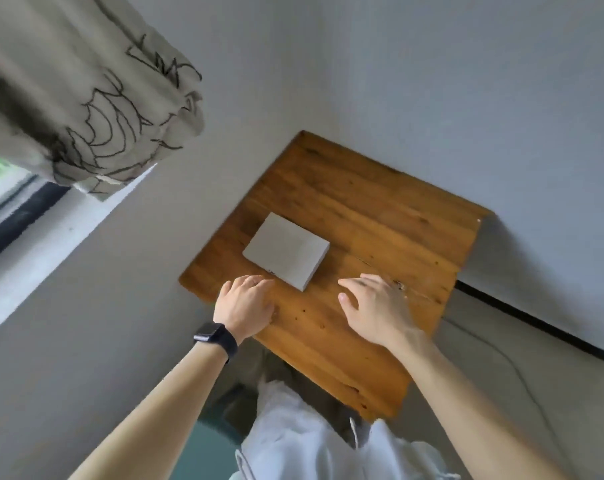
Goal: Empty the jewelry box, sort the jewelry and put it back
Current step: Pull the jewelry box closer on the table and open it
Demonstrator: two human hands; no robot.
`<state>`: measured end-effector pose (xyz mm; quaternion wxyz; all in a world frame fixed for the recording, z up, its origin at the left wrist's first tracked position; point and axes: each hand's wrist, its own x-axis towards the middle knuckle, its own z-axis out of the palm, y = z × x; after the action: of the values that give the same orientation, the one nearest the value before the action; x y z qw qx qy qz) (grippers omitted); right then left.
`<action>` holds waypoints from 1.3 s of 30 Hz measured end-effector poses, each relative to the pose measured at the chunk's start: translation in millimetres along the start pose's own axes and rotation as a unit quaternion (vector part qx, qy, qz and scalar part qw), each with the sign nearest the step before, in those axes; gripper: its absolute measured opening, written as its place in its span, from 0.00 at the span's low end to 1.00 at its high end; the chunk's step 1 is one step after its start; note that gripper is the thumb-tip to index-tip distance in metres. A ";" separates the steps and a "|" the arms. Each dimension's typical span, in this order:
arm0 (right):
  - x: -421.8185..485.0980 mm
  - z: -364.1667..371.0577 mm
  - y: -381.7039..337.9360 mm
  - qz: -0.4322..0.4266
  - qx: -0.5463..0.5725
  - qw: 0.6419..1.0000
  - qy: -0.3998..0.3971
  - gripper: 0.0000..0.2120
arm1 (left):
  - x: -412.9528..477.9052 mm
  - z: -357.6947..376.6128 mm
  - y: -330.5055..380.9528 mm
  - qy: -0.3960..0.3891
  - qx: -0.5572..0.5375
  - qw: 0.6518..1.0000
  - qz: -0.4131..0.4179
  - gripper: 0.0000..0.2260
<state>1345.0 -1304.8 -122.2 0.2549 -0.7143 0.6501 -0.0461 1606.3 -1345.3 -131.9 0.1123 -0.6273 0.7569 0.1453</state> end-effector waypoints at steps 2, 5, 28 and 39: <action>3.8 9.3 0.6 0.038 0.001 0.999 0.010 0.20 | 31.5 1.2 -3.0 -0.020 0.014 0.999 0.040 0.21; 11.5 25.8 -3.9 0.102 0.006 0.995 0.022 0.20 | 76.5 4.4 -9.0 -0.047 0.001 0.995 0.089 0.20; 165.6 219.2 -0.1 0.114 0.097 0.947 0.283 0.20 | 238.4 123.5 -96.0 0.102 -0.133 0.969 0.183 0.20; 172.6 280.4 -17.3 0.100 0.116 0.909 0.387 0.29 | 242.4 147.0 -104.8 0.150 -0.142 0.954 0.216 0.23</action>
<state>1498.0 -1383.5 -403.4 0.0679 -0.5369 0.7560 -0.3683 1661.9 -1532.4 -362.7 -0.1270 -0.4726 0.8542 0.1759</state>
